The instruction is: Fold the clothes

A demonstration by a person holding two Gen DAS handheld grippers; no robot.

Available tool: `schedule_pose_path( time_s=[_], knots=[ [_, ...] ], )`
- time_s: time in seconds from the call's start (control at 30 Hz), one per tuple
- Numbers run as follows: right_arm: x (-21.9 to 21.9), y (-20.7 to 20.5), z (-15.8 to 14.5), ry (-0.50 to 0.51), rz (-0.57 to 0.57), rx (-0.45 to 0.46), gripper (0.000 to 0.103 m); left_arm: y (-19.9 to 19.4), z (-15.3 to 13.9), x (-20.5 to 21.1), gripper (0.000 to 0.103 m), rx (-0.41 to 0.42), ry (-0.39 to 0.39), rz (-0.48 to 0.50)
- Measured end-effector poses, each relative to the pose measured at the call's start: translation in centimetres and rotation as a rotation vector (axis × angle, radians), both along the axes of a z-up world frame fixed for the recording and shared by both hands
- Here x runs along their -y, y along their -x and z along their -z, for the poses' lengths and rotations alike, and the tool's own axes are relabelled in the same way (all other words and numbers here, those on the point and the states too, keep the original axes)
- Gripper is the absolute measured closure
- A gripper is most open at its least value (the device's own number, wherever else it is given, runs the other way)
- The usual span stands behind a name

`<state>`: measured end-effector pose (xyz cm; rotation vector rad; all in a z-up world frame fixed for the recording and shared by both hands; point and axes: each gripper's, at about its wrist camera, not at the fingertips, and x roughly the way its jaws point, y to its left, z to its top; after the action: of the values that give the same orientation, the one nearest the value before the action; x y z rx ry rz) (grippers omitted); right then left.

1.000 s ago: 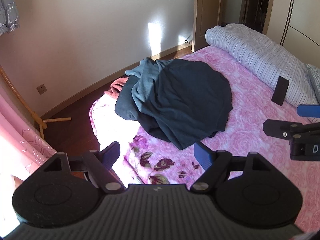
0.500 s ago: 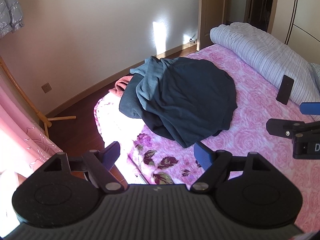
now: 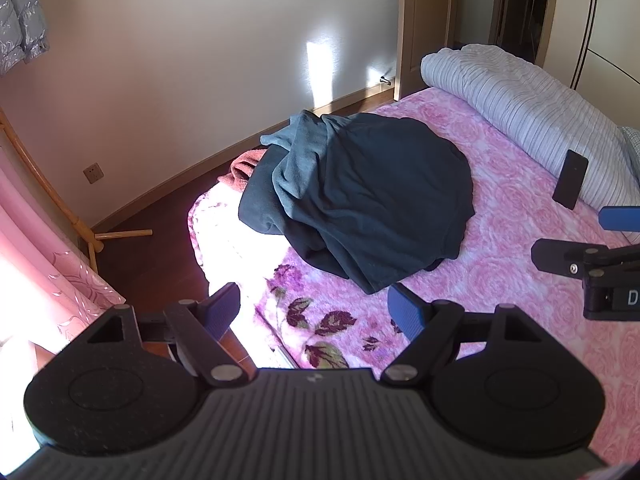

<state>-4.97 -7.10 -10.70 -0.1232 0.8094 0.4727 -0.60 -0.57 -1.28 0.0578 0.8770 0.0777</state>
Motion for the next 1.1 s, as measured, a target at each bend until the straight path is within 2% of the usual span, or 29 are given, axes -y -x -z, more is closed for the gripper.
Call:
schedule_pose_path(
  time_s=[1.1],
  knots=[
    [0.4, -1.1, 0.7, 0.002, 0.006, -0.021, 0.007, -0.8, 0.4, 0.3, 0.025, -0.018, -0.002, 0.009]
  ],
)
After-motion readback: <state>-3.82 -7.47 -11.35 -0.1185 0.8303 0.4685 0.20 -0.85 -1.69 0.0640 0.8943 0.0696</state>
